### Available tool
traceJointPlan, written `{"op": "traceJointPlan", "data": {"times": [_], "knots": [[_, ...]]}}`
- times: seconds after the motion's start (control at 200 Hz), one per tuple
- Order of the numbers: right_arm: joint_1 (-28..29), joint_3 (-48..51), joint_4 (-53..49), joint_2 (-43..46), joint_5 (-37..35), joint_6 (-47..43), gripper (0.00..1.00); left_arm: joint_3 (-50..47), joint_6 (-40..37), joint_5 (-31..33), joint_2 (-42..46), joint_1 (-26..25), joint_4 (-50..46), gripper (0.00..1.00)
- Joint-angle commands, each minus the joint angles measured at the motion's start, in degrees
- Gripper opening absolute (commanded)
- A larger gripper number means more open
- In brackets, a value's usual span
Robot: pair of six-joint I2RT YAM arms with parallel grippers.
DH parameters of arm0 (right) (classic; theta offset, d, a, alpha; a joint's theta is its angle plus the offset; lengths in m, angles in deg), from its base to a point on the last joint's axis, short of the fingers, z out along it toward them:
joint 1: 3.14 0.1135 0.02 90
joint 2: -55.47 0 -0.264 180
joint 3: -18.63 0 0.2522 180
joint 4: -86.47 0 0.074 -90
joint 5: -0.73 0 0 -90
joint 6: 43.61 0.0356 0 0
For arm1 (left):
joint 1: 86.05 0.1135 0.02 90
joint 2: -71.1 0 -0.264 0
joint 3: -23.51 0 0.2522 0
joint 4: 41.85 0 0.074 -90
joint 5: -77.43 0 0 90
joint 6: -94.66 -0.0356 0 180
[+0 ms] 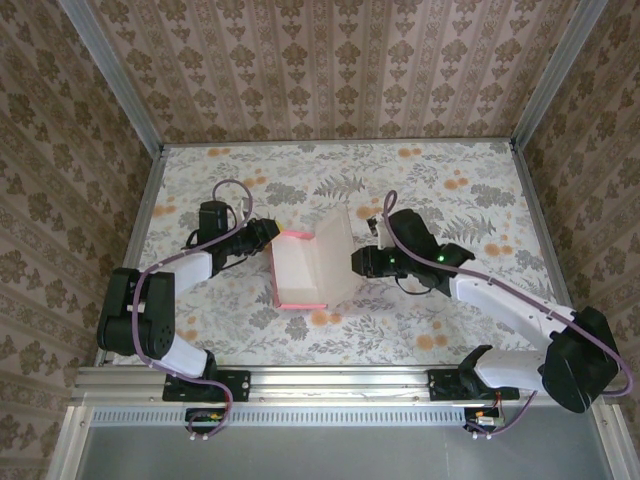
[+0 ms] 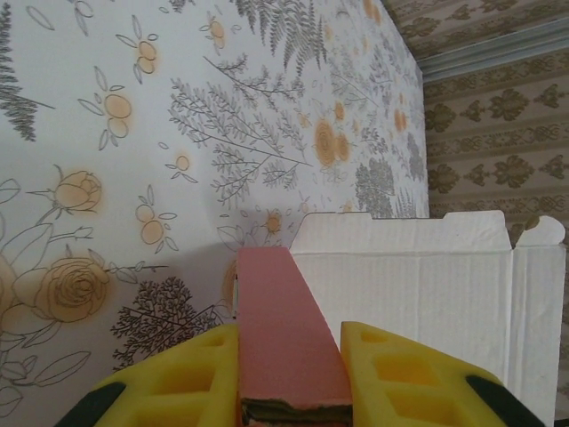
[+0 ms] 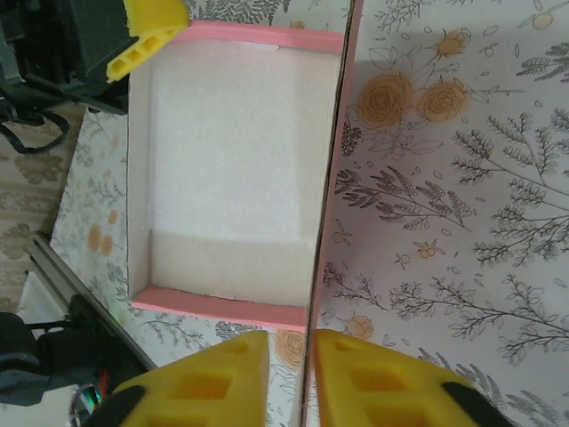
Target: Fold the paper box
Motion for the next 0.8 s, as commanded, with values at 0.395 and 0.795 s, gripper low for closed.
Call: {"op": "traceJointPlan", "data": {"times": [0.395, 0.795], "knots": [[0.6, -19.4, -31.9, -5.9, -10.0, -23.1, 0.01, 3.0, -16.9, -1.4, 5.6, 2.7, -11.0, 0.70], [1.5, -30.5, -42.4, -13.2, -10.6, -34.4, 0.00, 8.7, -45.4, -1.2, 7.5, -5.8, -15.6, 0.69]]}}
